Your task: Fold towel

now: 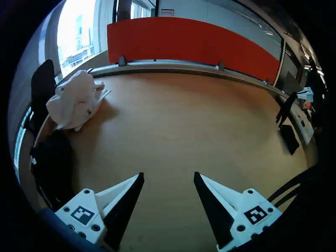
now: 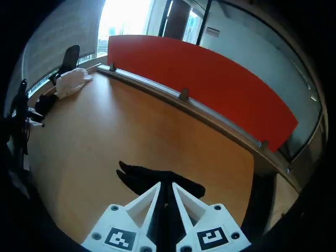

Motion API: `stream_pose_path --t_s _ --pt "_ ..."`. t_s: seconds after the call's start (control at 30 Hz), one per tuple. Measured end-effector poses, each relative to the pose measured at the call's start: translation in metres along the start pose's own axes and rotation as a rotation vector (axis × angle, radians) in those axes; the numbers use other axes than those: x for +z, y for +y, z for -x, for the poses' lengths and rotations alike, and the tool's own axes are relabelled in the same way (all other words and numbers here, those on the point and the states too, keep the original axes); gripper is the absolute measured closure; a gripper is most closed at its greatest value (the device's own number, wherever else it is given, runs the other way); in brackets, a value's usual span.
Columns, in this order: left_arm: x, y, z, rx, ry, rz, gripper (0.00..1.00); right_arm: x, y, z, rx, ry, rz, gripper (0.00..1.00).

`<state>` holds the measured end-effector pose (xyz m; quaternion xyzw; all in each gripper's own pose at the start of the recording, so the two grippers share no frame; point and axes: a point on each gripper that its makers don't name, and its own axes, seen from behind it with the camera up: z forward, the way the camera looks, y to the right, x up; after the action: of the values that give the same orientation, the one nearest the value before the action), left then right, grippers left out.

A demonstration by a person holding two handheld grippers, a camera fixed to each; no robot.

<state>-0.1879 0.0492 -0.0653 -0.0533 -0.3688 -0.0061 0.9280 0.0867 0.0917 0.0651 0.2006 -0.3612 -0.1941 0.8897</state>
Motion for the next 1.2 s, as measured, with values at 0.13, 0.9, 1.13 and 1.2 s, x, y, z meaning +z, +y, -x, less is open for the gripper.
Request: stream_pose_path --t_s 0.13,0.9,1.13,1.2 --pt "0.0 0.002 -0.001 0.0 0.0 -0.002 0.12 0.0 0.012 0.006 0.009 -0.012 0.013 0.96" --pt "0.001 0.009 -0.002 0.009 -0.002 -0.006 0.12 -0.007 0.05 0.035 0.032 -0.065 0.051 0.96" --pt "0.0 0.011 -0.004 0.017 0.0 -0.004 0.12 -0.018 0.054 0.053 0.055 -0.081 0.061 0.96" --pt "0.0 0.011 -0.004 0.017 0.0 -0.003 0.12 -0.022 0.055 0.062 0.063 -0.09 0.064 0.96"
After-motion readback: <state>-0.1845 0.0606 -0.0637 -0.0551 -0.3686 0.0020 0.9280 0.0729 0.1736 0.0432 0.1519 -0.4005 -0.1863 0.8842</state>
